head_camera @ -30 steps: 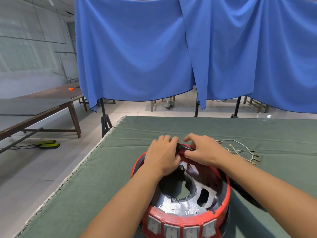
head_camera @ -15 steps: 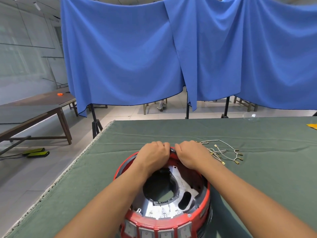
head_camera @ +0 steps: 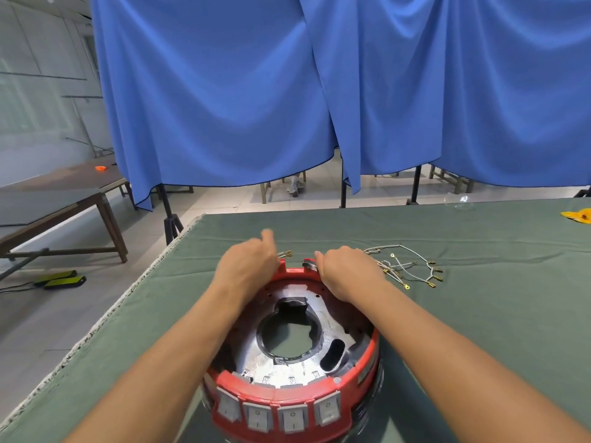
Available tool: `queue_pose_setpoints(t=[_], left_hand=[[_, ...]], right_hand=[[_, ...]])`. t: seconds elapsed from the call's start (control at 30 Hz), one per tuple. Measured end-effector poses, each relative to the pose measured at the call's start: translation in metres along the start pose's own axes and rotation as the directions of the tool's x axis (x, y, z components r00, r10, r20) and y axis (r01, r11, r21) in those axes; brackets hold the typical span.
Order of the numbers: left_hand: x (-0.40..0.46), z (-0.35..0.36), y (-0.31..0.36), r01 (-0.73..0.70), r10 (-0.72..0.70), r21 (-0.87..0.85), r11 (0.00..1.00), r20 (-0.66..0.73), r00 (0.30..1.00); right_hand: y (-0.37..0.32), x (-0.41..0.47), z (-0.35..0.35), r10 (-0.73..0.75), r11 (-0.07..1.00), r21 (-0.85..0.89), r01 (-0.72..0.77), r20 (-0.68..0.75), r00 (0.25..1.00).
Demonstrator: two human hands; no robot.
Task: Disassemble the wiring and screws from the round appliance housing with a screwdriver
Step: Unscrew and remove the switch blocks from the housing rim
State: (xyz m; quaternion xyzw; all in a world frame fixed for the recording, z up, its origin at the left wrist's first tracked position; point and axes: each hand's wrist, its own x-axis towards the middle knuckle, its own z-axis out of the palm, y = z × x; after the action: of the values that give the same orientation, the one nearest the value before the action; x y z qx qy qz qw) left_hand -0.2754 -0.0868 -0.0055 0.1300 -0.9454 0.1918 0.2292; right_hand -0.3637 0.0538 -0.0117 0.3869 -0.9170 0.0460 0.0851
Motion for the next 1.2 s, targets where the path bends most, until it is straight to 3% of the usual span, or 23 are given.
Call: queue_pose_setpoints(t=[0.17,0.33,0.47,0.53,0.63,0.8,0.9,0.97,1.07,1.2], left_hand=[[-0.005,-0.001,0.008,0.012,-0.036,-0.209,0.978,-0.111,0.993],[-0.007,-0.007,0.013,-0.026,-0.021,-0.409,0.912,-0.111,0.994],[-0.01,-0.019,0.015,-0.201,0.098,-0.354,0.914,-0.288,0.953],[-0.011,-0.023,0.015,-0.22,0.092,-0.379,0.899,-0.328,0.94],[-0.013,-0.022,0.013,-0.195,0.06,-0.427,0.883,-0.309,0.949],[-0.009,-0.018,0.016,-0.144,0.053,-0.402,0.904,-0.228,0.972],[-0.011,-0.011,0.016,-0.081,0.012,-0.376,0.923,-0.183,0.983],[-0.01,-0.008,0.013,-0.062,-0.001,-0.366,0.929,-0.17,0.985],[-0.009,-0.002,0.011,-0.08,0.073,-0.286,0.955,-0.037,0.997],[-0.007,0.004,0.01,-0.037,0.082,-0.345,0.938,0.118,0.99]], right_hand=[[-0.001,-0.003,-0.003,0.043,0.998,0.051,-0.043,0.012,0.999],[-0.001,-0.006,-0.005,0.081,0.994,0.087,-0.073,-0.097,0.992],[0.002,-0.009,-0.006,0.076,0.964,0.266,0.001,-0.279,0.957],[0.002,-0.012,-0.008,0.064,0.928,0.368,0.06,-0.313,0.948],[0.003,-0.016,-0.01,0.07,0.857,0.502,0.118,-0.341,0.937],[0.005,-0.016,-0.009,0.068,0.87,0.483,0.098,-0.314,0.947],[0.008,-0.016,-0.007,0.202,0.8,0.598,0.048,-0.343,0.917],[0.017,-0.015,-0.004,0.36,0.746,0.662,-0.069,-0.315,0.878],[0.041,-0.014,0.005,0.564,0.59,0.753,-0.291,-0.126,0.816],[0.063,-0.01,0.023,0.605,0.383,0.826,-0.414,0.114,0.788]])
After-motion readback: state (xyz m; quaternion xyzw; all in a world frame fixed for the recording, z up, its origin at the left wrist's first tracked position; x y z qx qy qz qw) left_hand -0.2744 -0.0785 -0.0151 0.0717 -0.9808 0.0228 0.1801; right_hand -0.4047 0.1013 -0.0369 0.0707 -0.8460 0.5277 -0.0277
